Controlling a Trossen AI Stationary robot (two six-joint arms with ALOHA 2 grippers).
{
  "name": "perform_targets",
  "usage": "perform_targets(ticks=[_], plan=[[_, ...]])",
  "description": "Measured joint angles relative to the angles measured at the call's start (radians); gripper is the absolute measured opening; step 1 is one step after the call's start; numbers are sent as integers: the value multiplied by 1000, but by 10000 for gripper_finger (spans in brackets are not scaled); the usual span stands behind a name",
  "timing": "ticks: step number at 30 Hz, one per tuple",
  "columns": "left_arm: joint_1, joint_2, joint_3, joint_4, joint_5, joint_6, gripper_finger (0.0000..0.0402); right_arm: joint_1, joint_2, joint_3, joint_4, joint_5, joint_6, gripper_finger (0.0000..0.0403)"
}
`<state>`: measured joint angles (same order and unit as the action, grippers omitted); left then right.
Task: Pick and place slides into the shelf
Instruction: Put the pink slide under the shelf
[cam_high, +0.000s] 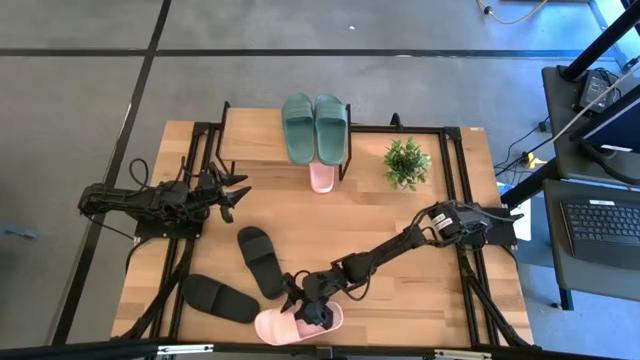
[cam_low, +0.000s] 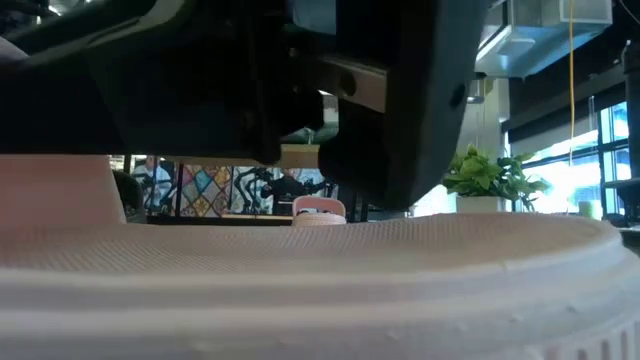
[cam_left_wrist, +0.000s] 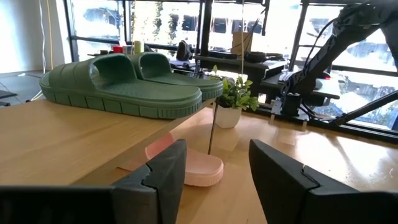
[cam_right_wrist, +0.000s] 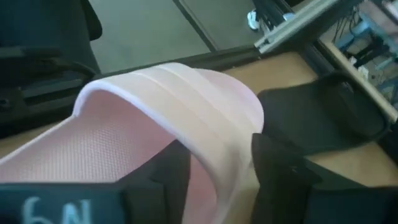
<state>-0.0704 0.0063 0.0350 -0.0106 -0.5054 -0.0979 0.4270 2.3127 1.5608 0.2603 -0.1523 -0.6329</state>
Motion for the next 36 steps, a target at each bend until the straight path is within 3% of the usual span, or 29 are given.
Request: perform_targets(ticks=[7,10,14,19,22,27,32,36], plan=[[0,0,0,0,1,0,169,-2,-9,1,-38,34,16,22],[0,0,0,0,1,0,169,-1,-53,1,-132,82,61,18],[0,0,0,0,1,0,169,-1,-162,-2,-326,72,177,15],[0,0,0,0,2,-4,169,6,-319,-1,-581,77,398,15],[0,0,0,0,2,-4,169,5,-396,-1,-706,206,510,15],[0,0,0,0,2,-4,169,-31,-486,0,-873,569,709,15],[0,0,0,0,-16,-4,169,-90,-493,0,-889,863,865,15],[0,0,0,1,-55,-1,169,-179,-435,-1,-870,924,974,15]])
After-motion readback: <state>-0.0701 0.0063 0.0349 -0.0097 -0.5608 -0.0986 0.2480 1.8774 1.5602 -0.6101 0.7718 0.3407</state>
